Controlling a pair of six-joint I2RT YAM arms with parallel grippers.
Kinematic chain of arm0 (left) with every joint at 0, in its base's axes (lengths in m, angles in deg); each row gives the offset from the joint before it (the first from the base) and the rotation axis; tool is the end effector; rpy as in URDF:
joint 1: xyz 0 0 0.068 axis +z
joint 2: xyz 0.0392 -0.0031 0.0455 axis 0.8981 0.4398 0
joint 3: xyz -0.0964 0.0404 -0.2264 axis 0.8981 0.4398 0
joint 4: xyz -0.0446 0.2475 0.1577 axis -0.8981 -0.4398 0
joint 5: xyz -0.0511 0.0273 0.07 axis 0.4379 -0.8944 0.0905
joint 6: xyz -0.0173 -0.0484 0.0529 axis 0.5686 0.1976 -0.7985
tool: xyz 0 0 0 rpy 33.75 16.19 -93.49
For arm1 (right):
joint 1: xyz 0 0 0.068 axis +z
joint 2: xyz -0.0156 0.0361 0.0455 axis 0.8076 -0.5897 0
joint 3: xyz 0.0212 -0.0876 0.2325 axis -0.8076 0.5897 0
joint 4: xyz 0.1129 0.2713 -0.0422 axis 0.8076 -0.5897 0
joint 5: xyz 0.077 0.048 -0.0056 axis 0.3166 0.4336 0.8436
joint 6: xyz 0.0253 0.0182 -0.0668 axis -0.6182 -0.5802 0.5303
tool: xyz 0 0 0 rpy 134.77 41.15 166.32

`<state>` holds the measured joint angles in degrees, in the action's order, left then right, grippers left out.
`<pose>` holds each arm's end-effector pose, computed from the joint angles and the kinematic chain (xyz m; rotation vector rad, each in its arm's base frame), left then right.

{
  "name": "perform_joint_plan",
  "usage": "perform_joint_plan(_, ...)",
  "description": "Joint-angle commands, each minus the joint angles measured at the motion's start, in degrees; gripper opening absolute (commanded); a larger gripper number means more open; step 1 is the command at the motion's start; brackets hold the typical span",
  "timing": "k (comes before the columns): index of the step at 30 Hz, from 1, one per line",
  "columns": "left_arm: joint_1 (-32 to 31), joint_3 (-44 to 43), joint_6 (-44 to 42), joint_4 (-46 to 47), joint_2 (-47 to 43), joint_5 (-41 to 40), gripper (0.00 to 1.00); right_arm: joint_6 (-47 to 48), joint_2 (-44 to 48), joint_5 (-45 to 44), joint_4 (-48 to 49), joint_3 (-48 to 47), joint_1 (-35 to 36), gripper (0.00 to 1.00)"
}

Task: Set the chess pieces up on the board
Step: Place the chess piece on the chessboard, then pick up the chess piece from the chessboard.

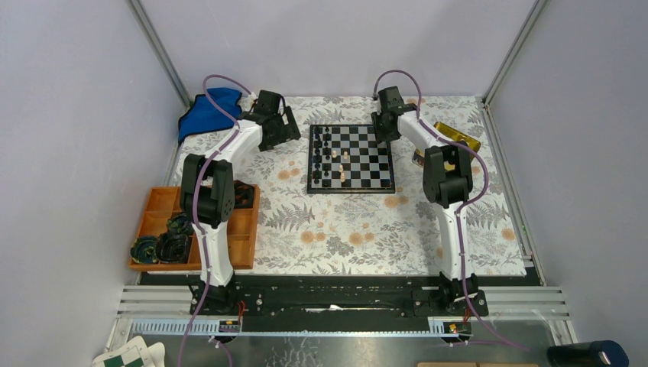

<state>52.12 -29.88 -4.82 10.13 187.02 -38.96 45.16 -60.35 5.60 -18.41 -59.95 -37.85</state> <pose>0.4838 -0.0985 0.1707 -0.4421 2.4550 -0.2722 0.5425 0.1519 0.1292 -0.3252 2.4427 0.0446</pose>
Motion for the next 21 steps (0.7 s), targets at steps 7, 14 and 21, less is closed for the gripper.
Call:
perform_joint_plan(7, -0.11, 1.8, 0.99, 2.65, -2.0, 1.63, 0.99, 0.34, 12.61, -1.35, 2.9, 6.54, 0.84, 0.42)
perform_joint_plan(14, -0.64, 1.91, 1.01, 2.69, -2.14, 1.17, 0.99, 1.46, 19.01, 1.19, 3.66, 14.27, 5.26, 0.42)
perform_joint_plan(21, -0.95, 2.35, 0.87, 2.66, -2.88, 0.86, 0.99, 1.49, 18.53, 8.0, 5.0, 15.21, 10.52, 0.43)
